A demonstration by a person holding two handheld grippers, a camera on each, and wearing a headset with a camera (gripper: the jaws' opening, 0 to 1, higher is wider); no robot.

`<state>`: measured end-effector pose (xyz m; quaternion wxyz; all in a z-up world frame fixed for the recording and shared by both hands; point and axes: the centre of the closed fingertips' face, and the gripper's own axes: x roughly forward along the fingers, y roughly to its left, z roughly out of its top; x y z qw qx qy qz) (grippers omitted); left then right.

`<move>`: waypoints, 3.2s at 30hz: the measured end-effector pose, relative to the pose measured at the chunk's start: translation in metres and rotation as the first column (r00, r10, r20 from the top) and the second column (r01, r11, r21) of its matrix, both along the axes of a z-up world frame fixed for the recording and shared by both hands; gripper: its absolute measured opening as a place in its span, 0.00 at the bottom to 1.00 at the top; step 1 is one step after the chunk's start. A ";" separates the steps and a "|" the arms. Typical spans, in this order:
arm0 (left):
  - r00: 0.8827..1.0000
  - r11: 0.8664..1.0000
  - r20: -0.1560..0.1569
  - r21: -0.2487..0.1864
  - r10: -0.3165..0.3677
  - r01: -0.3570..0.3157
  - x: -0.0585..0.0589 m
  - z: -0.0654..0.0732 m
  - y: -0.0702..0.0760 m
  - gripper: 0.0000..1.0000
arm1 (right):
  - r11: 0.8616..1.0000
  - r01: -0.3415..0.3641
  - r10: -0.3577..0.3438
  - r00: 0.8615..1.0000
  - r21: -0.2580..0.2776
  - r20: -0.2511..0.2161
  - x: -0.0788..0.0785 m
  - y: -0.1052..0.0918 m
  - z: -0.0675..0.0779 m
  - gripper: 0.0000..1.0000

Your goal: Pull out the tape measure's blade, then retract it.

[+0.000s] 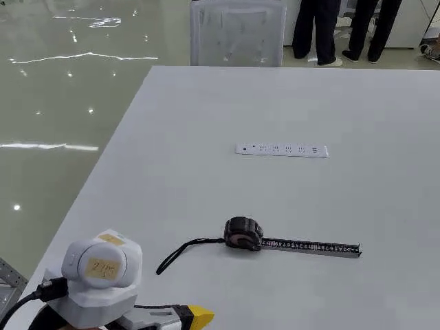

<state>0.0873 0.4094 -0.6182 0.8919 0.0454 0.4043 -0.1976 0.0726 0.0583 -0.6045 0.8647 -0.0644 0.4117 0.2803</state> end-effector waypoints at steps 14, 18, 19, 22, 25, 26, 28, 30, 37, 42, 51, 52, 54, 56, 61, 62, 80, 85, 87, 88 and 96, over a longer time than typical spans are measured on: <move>0.999 0.999 -0.006 -0.006 0.034 -0.034 0.005 -0.003 -0.009 1.00 | 1.000 -0.015 0.015 1.000 0.002 -0.001 0.005 -0.007 -0.001 0.90; 0.999 0.999 -0.006 -0.005 0.037 -0.037 0.006 -0.001 -0.009 1.00 | 1.000 -0.007 0.007 1.000 -0.006 0.004 0.001 -0.010 0.000 0.90; 0.999 0.999 -0.001 -0.007 0.043 -0.043 0.007 0.001 -0.009 1.00 | 1.000 -0.004 0.004 1.000 -0.005 0.013 0.001 -0.010 0.003 0.89; 0.999 0.999 -0.004 -0.005 0.040 -0.040 0.006 0.001 -0.009 1.00 | 1.000 -0.001 0.001 1.000 -0.009 0.020 -0.001 -0.009 0.006 0.89; 1.000 1.000 0.002 -0.003 0.031 -0.031 0.005 0.003 -0.009 1.00 | 1.000 0.000 0.000 1.000 -0.004 0.024 -0.003 -0.007 0.006 0.89; 0.999 0.999 0.002 -0.001 0.032 -0.032 0.005 0.002 -0.009 1.00 | 1.000 -0.001 0.001 1.000 -0.006 0.024 -0.003 -0.007 0.005 0.89; 0.999 0.999 0.001 -0.001 0.041 -0.041 0.004 0.002 -0.008 1.00 | 1.000 -0.006 0.006 1.000 -0.005 0.019 -0.005 -0.006 0.003 0.89; 0.999 0.999 -0.008 -0.010 0.049 -0.049 0.002 0.000 -0.010 1.00 | 1.000 -0.009 0.009 1.000 -0.008 0.014 -0.006 -0.005 0.000 0.89; 0.998 0.998 -0.014 -0.013 0.054 -0.054 0.001 -0.004 -0.017 1.00 | 1.000 -0.020 0.020 1.000 -0.001 -0.003 -0.002 -0.004 -0.008 0.89; 0.998 0.999 -0.023 -0.015 0.050 -0.050 0.005 -0.007 -0.021 0.98 | 1.000 -0.021 0.021 1.000 -0.001 -0.003 0.005 -0.006 -0.009 0.88; 0.999 1.000 -0.029 -0.002 0.031 -0.031 0.017 -0.010 -0.032 0.99 | 1.000 -0.028 0.028 1.000 -0.005 -0.010 0.015 -0.010 -0.016 0.88; 0.999 1.000 -0.025 0.000 0.028 -0.028 0.019 -0.010 -0.033 0.99 | 1.000 -0.029 0.029 1.000 -0.004 -0.011 0.016 -0.010 -0.016 0.88; 0.999 1.000 -0.029 -0.001 0.026 -0.026 0.022 -0.012 -0.036 0.99 | 0.999 -0.037 0.037 0.999 -0.007 -0.018 0.018 -0.010 -0.020 0.88; 0.999 1.000 -0.029 -0.002 0.029 -0.029 0.025 -0.013 -0.038 0.99 | 0.999 -0.045 0.044 0.999 -0.006 -0.023 0.021 -0.009 -0.023 0.88; 0.999 1.000 -0.035 0.004 0.023 -0.022 0.029 -0.018 -0.044 0.99 | 0.998 -0.062 0.062 0.998 -0.004 -0.029 0.029 -0.007 -0.028 0.87; 0.999 1.000 -0.038 0.003 0.023 -0.022 0.030 -0.019 -0.046 0.99 | 0.998 -0.067 0.067 0.997 -0.003 -0.030 0.032 -0.006 -0.029 0.87; 0.999 1.000 -0.046 0.003 0.012 -0.012 0.057 -0.032 -0.069 0.97 | 0.996 -0.087 0.085 0.995 -0.016 -0.060 0.049 -0.012 -0.047 0.85; 0.999 1.000 -0.050 0.004 0.007 -0.007 0.063 -0.035 -0.075 0.97 | 0.996 -0.092 0.090 0.994 -0.015 -0.064 0.053 -0.012 -0.053 0.84; 0.999 1.000 -0.050 0.007 0.006 -0.006 0.065 -0.037 -0.077 0.97 | 0.995 -0.100 0.098 0.993 -0.018 -0.067 0.054 -0.011 -0.055 0.84; 0.999 1.000 -0.051 0.008 0.007 -0.006 0.066 -0.038 -0.078 0.97 | 0.995 -0.102 0.100 0.993 -0.018 -0.067 0.056 -0.011 -0.056 0.84; 0.998 1.000 -0.054 0.002 0.019 -0.019 0.074 -0.045 -0.084 0.96 | 0.993 -0.119 0.118 0.991 -0.019 -0.065 0.068 -0.010 -0.060 0.83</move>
